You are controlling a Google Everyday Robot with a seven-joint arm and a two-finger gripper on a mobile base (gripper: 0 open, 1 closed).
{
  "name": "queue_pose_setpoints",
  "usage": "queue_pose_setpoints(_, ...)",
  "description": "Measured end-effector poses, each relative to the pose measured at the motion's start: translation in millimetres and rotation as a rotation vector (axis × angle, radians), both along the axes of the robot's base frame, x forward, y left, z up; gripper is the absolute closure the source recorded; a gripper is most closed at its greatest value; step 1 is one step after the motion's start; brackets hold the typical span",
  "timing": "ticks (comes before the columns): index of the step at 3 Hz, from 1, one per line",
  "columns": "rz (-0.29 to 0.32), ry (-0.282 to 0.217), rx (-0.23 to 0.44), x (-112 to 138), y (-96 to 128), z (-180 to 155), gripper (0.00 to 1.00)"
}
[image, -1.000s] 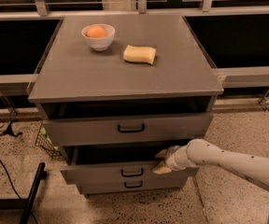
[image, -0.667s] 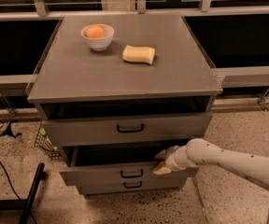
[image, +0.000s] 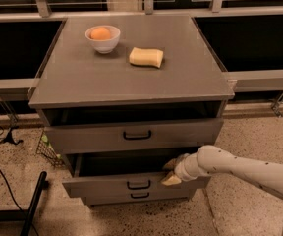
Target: Open middle drawer
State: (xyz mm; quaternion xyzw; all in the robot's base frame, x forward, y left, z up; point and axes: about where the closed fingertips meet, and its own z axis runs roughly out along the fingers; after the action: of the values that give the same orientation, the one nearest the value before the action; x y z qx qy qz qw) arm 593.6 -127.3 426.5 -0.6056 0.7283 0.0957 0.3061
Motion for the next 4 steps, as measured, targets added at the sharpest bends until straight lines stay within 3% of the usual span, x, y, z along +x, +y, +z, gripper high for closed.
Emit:
queue_pose_setpoints(1,-0.019,0.040,0.008,-16.3,-3.9,5.5,1.00)
queue_pose_setpoints(3,-0.018,0.049,0.011,-17.7,-2.7,6.3,1.00)
queue_pose_setpoints(4,-0.019,0.083,0.021,-23.7,-2.5,5.7,1.00)
